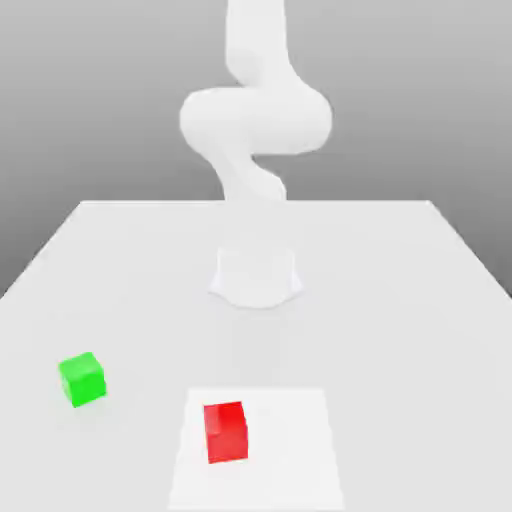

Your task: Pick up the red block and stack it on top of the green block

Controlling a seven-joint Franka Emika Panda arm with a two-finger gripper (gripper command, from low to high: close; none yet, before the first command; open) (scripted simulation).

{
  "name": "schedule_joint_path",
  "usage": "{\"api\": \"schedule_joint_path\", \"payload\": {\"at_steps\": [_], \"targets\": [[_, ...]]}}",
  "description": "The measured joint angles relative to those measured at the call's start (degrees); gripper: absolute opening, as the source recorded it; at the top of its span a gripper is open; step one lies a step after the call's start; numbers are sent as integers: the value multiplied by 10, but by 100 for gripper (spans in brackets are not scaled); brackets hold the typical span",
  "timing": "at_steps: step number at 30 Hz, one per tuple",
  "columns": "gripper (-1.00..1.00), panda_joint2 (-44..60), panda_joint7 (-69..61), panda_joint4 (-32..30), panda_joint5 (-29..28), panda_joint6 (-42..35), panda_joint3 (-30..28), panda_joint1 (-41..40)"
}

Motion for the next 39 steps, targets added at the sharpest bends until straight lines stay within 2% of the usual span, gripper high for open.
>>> {"api": "schedule_joint_path", "payload": {"at_steps": [12, 20, 26, 27, 34, 39], "targets": [[0, 253, -83, -115, -6, 135, -35, 6], [0, 420, -152, -191, 10, 223, -45, -2], [0, 544, -180, -187, 37, 321, -27, -16], [-100, 562, -183, -185, 40, 336, -22, -20], [-100, 565, -182, -184, 39, 338, -20, -22], [-100, 476, -166, -198, 18, 263, -31, -16]]}}
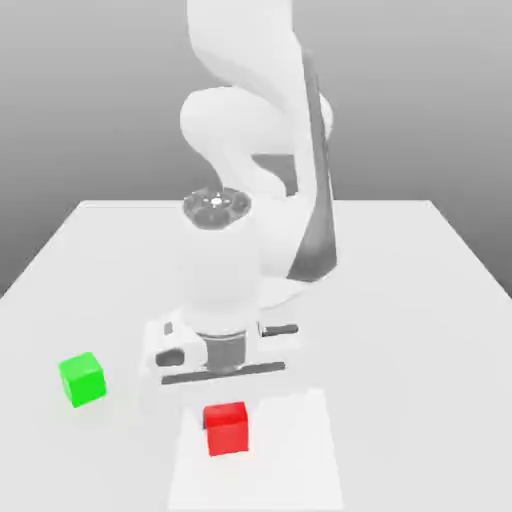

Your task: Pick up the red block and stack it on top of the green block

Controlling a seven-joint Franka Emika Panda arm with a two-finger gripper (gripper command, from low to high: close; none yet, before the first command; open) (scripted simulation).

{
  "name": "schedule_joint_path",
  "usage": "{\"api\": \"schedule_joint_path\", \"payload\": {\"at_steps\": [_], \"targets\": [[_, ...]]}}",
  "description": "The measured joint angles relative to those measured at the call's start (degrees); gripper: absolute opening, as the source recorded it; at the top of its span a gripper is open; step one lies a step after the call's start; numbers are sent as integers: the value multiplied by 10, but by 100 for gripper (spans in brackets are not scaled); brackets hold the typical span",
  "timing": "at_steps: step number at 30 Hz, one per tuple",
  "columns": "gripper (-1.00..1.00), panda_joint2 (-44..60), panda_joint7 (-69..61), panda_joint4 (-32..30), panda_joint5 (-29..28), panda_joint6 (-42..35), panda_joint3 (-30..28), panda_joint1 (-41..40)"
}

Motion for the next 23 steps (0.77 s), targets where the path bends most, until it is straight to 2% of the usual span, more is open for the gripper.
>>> {"api": "schedule_joint_path", "payload": {"at_steps": [4, 13, 17, 20, 21, 23], "targets": [[-100, -50, -48, -12, -24, -37, -32, -63], [-100, -120, -252, -38, -53, -79, -125, -213], [-100, -80, -314, -39, -16, -39, -140, -221], [-100, -22, -352, -37, 34, 13, -121, -229], [100, -5, -363, -36, 50, 28, -113, -234], [100, -5, -363, -36, 50, 28, -113, -234]]}}
